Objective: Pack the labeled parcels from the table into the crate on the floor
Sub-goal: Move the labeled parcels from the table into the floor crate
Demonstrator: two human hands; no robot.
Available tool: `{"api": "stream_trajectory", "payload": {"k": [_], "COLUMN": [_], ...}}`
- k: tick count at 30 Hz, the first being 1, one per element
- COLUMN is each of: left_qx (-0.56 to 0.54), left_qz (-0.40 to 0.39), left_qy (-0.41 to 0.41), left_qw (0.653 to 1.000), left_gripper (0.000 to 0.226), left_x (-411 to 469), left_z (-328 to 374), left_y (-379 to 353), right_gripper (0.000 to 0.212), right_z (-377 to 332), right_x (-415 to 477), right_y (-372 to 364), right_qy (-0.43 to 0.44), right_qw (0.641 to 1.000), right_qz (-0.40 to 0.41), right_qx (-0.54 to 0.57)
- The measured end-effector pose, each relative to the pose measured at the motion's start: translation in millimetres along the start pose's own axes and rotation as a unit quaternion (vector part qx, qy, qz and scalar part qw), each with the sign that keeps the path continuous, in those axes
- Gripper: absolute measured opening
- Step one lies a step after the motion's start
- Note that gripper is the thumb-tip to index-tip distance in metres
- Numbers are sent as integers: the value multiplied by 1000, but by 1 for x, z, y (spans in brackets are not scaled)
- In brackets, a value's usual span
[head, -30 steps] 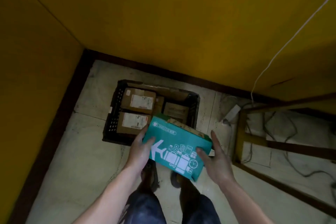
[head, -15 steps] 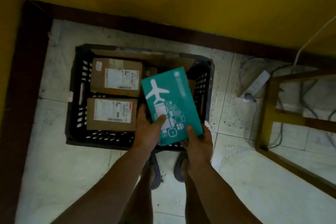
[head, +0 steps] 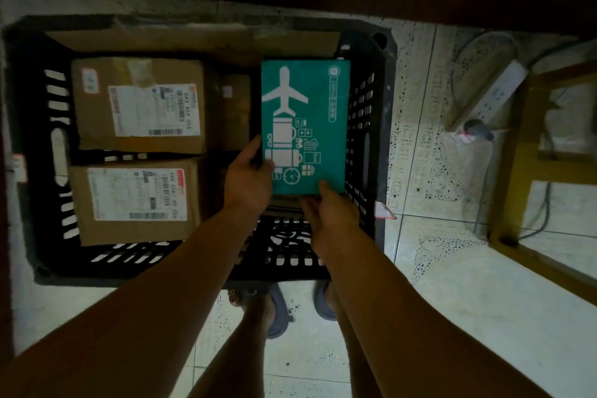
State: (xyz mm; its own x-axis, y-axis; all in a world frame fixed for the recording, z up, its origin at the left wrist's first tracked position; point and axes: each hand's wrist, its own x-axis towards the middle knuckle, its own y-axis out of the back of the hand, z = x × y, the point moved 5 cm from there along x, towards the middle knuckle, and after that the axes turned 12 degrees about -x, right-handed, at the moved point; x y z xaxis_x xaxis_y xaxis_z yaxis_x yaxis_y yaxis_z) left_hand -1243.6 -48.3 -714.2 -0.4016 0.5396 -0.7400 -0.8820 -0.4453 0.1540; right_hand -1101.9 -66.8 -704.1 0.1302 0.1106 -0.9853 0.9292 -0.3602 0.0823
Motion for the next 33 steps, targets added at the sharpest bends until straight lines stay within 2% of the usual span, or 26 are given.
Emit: {"api": "stream_trajectory", "payload": {"k": [4,9,13,19,23,25,28,31,33], "left_qx": [7,-43,-90,-175,-177,-150,-110,-96,-86], "left_qz": [-11,8,13,-17,-62,-98,-152,-184,-215], "left_qy": [9,42,52,53,32,16,-21,-35,-51], "left_qw": [1000,998,995,983,982,984,982,978,971], "left_gripper": [47,43,32,28,27,26,21,18,20], "left_x": [-7,-41,-93,-189,-271,-311,-368,-418,-453], "left_z": [-2,20,57,145,204,230,274,307,322], "left_y": [4,9,10,0,9,17,20,7,-13], "right_gripper": [38,11,13,14,17,15,25,23,30], "right_z": [1,-5,-29,-84,-110,-111,-110,-108,-109], "right_x": [-3,-43,-99,-220,-319,-369,-440,-497,-526], "right_y": [2,17,30,53,75,95,127,165,195], "right_qy": [-20,-26,1,81,156,180,221,252,279], "right_qw": [999,995,989,982,973,970,966,962,955], "right_qz": [-28,-65,-106,-101,-89,-84,-93,-59,-29], "right_qx": [-18,-74,-104,-140,-146,-137,-95,-90,-97]}}
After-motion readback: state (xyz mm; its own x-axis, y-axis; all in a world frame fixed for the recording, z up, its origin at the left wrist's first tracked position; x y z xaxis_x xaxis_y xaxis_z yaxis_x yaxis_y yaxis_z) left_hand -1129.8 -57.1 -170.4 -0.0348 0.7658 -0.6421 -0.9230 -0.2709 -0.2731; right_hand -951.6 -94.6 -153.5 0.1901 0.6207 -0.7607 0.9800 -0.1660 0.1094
